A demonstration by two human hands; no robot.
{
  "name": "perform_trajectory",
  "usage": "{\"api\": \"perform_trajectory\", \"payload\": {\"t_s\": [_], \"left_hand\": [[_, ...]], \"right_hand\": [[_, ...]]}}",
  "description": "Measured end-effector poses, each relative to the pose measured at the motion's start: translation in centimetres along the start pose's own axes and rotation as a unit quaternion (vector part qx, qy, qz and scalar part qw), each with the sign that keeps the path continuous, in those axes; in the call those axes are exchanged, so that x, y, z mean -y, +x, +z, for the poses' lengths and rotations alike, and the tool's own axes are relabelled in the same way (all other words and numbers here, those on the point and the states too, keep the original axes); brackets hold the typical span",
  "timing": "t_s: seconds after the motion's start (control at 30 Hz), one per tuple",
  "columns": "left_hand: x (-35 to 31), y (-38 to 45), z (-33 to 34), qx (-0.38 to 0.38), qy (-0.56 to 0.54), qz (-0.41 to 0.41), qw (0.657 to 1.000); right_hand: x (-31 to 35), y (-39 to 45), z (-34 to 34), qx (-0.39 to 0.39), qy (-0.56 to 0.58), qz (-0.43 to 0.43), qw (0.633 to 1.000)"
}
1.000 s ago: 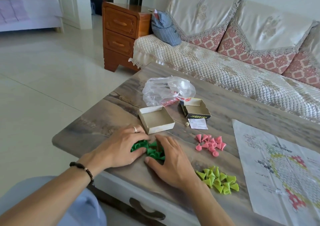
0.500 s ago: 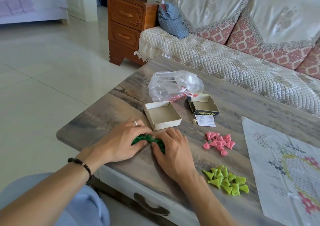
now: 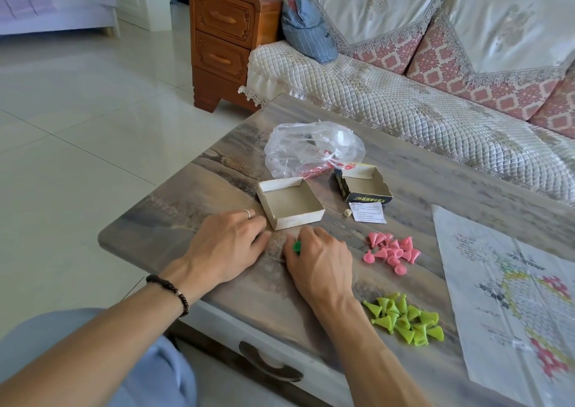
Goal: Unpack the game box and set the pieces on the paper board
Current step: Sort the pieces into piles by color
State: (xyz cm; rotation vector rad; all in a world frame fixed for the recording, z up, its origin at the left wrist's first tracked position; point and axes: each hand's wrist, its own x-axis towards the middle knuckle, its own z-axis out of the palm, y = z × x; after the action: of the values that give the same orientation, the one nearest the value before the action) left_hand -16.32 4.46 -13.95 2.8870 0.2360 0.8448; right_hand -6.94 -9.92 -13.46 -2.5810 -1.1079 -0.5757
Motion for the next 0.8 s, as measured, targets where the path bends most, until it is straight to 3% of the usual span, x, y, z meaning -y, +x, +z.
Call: {"api": "perform_trajectory", "payload": {"t_s": [0.57,0.8], "left_hand": [[-0.90,-0.45,-0.42,-0.026,0.071,-0.098,0.992],[-0.17,0.03,-0.45,-0.012,0.020,-0.087,0.996]], "right_hand": [[0.27,-0.05,-0.33,-0.036,0.015,0.001,0.999],[0.08,0.02,-0.23,-0.024,0.032,0.016,0.999]]}}
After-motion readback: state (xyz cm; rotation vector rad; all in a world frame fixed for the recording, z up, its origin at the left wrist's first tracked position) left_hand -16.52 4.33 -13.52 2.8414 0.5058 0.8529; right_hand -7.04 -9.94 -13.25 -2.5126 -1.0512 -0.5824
